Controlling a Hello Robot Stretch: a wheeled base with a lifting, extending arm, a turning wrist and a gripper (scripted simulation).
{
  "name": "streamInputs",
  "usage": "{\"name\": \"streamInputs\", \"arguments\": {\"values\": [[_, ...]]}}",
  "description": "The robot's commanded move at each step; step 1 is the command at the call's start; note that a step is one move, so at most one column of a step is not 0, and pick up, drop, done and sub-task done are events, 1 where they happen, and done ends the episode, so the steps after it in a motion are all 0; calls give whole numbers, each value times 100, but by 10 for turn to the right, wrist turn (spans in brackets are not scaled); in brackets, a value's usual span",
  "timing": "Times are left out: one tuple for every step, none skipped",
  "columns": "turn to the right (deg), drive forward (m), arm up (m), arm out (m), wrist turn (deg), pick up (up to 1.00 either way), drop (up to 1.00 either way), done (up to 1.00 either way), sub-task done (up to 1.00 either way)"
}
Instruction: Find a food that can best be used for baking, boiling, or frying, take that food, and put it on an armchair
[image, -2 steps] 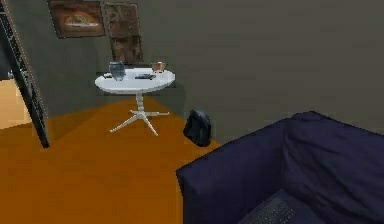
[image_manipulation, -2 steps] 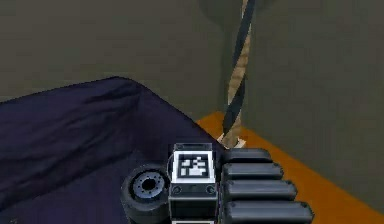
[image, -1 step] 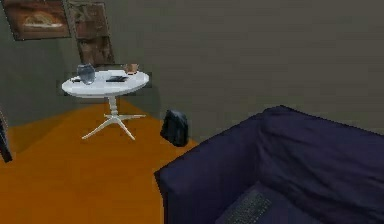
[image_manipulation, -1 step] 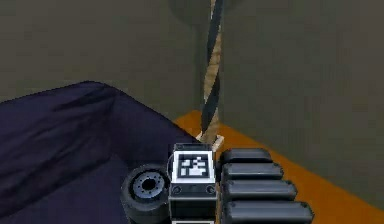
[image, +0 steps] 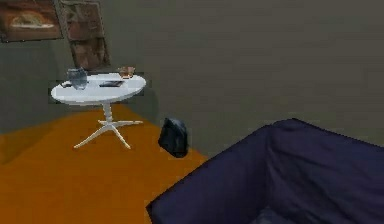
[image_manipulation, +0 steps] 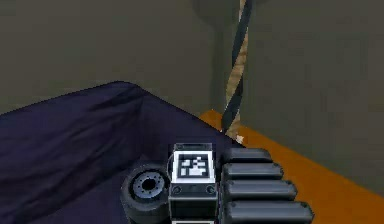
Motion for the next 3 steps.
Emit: {"name": "streamInputs", "arguments": {"values": [[150,0,0,0,0,0,0,0,0],[-210,0,0,0,0,0,0,0,0],[0,0,0,38,0,0,0,0,0]]}}
